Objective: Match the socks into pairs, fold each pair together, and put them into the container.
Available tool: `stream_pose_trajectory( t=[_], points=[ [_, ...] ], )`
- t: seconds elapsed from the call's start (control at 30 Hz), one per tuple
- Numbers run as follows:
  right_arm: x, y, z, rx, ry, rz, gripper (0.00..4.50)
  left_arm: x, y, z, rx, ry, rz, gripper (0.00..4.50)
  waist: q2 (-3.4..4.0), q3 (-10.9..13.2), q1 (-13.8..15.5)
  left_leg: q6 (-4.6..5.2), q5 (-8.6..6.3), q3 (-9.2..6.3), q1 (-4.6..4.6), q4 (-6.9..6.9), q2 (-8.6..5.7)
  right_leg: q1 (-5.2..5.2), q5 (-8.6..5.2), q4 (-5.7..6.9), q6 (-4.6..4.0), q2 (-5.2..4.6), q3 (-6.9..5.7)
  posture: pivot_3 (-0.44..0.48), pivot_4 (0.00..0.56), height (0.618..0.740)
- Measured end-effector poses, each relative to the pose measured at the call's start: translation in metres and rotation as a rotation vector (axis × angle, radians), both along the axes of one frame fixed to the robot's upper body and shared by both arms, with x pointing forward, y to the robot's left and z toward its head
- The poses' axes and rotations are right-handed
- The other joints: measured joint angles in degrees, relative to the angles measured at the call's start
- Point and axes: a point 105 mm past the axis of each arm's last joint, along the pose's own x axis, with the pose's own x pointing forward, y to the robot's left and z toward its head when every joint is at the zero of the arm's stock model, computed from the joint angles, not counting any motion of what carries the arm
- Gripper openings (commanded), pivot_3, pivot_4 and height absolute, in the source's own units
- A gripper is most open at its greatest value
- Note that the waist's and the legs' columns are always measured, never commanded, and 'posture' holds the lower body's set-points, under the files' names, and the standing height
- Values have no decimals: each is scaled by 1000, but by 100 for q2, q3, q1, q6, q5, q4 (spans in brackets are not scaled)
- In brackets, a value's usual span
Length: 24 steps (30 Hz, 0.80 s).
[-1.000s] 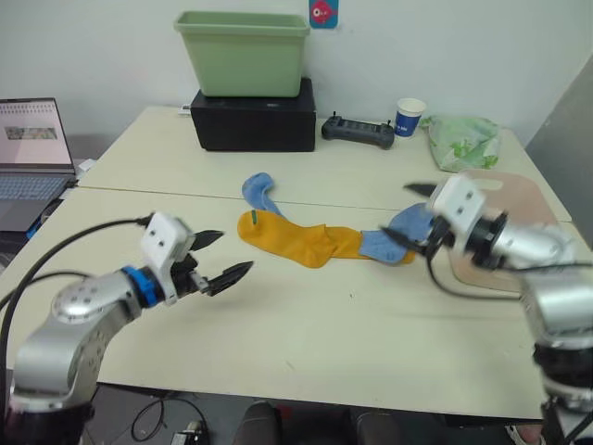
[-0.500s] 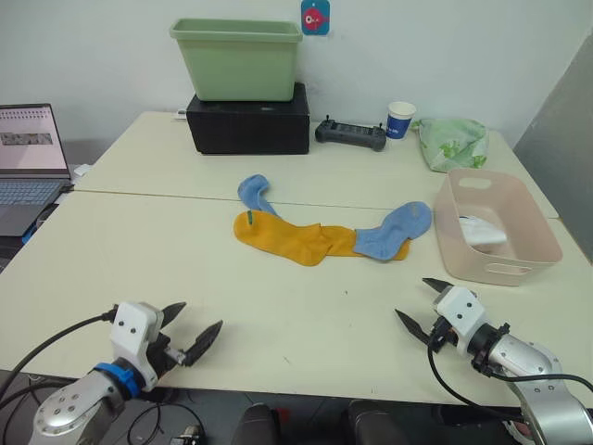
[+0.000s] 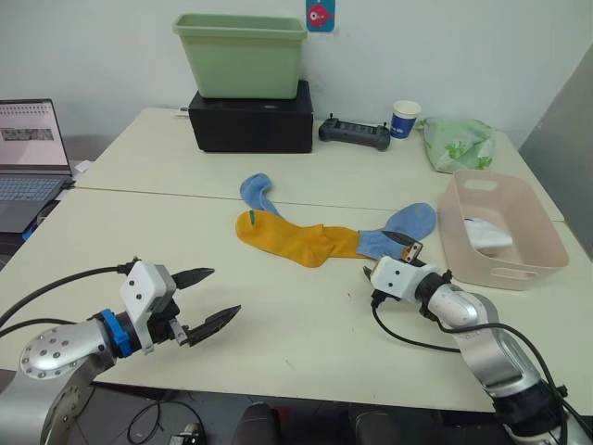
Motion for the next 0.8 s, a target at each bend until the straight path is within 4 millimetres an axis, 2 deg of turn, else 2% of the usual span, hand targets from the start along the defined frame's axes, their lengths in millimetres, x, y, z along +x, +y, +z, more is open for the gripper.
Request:
stream_pose_trajectory(
  t=[0.03, 0.17, 0.2, 0.3, 0.63, 0.8],
  points=[
    [3, -1, -4, -12, 11, -11, 4481, 1, -3, 2, 2, 1, -22, 4500, -2, -1, -2, 0, 0, 1, -2, -10, 0, 4, 0, 0, 0, 1, 2, 0, 150, 719],
    [14, -1, 1, -18, -17, -44, 4481, 4, -16, 13, -7, -9, -97, 4500, -1, -1, -29, -1, 2, -1, 3, -49, 1, 0, 2, 2, 0, 7, 3, 0, 150, 719],
    [15, -1, 1, -9, -15, -50, 4306, 3, -17, 13, -1, 1, -110, 4500, -1, -1, -41, -1, 2, -3, 6, -53, 4, 1, 0, 2, -3, 12, 4, 0, 150, 719],
    [15, 0, -1, 9, -3, -60, 3544, 3, -20, 12, 0, 11, -131, 4500, 0, 0, -60, 0, 1, -14, 6, -57, 4, 0, -3, 2, -8, 16, -2, 0, 150, 719],
    [14, 3, -7, 64, 71, -56, 25, 9, -24, 12, 1, 4, -149, 4500, 0, 0, -60, -1, 2, -11, 7, -54, 2, 3, -3, 3, -7, 14, -1, 0, 150, 719],
    [13, 3, -8, 75, 91, -52, 25, 12, -20, 9, 3, 13, -125, 4500, 0, 0, -59, -1, 2, -11, 6, -54, 2, 2, -3, 3, -7, 14, -1, 0, 150, 719]
  ],
)
